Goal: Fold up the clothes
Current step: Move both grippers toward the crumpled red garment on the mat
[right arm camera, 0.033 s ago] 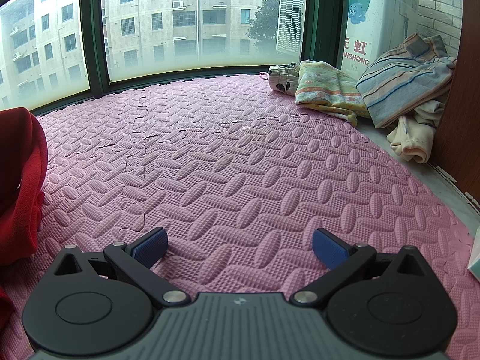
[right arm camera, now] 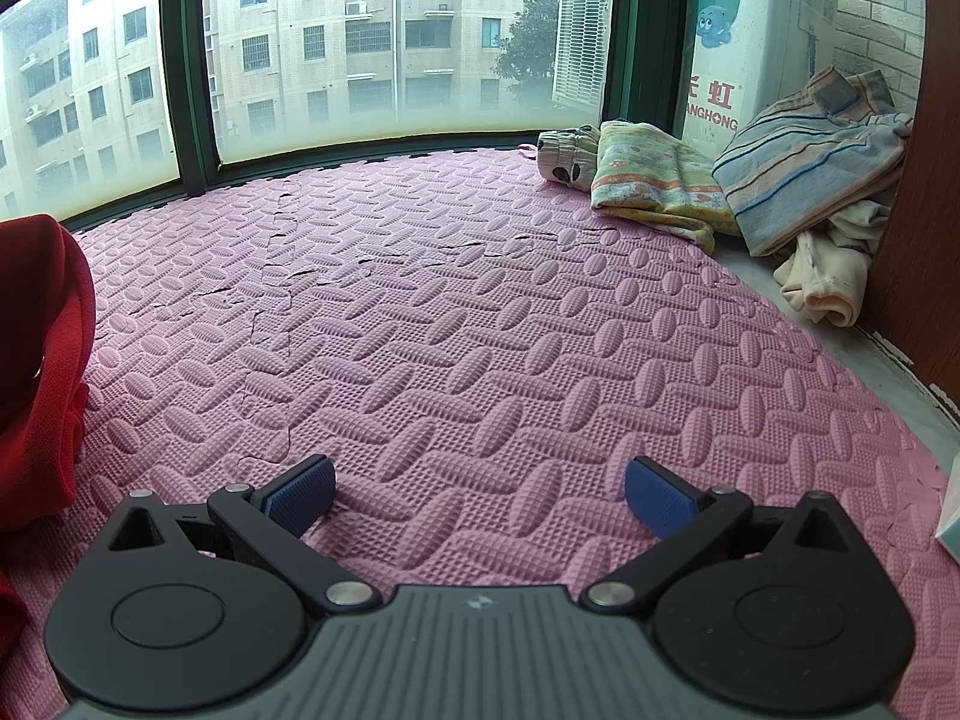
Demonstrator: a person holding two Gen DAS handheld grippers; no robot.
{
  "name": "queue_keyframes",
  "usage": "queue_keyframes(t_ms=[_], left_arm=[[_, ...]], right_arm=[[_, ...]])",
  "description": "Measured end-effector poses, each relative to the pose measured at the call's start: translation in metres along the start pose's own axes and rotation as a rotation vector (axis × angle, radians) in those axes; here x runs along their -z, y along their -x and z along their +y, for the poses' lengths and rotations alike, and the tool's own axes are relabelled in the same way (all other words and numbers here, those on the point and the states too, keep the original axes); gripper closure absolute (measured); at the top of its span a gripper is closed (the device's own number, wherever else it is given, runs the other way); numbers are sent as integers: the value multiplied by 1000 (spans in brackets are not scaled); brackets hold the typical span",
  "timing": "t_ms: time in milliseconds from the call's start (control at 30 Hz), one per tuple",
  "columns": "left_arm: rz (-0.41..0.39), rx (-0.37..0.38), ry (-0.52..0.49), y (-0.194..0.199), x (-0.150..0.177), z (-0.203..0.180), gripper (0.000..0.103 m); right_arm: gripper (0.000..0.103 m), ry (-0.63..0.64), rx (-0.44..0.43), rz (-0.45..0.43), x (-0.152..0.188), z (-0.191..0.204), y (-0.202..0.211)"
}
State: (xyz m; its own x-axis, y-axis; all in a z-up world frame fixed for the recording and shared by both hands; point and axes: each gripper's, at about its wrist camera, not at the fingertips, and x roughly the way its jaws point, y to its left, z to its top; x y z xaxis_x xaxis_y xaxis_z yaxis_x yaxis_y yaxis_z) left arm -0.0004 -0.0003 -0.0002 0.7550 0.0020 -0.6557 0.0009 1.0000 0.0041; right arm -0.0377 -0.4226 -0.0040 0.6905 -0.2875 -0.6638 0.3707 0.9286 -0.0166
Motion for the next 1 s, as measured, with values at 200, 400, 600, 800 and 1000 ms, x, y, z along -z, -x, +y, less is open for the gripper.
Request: queue_keyframes(t_ms=[200, 400, 600, 800, 1000], left_arm=[[3, -10, 6, 1, 1, -1, 0], [5, -29, 11, 5, 5, -5, 0], [26, -57, 44, 15, 9, -10, 0], [65, -76, 28, 32, 16, -16, 0], [74, -76, 16, 49, 27, -25, 0]], right_arm=[[0, -3, -3, 1, 0, -1, 1], [0, 6, -9, 11, -1, -1, 0], [0, 37, -47, 16, 3, -4, 7], [0, 72, -80, 3, 13, -5, 22], [0, 146, -109, -34, 26, 3, 46]])
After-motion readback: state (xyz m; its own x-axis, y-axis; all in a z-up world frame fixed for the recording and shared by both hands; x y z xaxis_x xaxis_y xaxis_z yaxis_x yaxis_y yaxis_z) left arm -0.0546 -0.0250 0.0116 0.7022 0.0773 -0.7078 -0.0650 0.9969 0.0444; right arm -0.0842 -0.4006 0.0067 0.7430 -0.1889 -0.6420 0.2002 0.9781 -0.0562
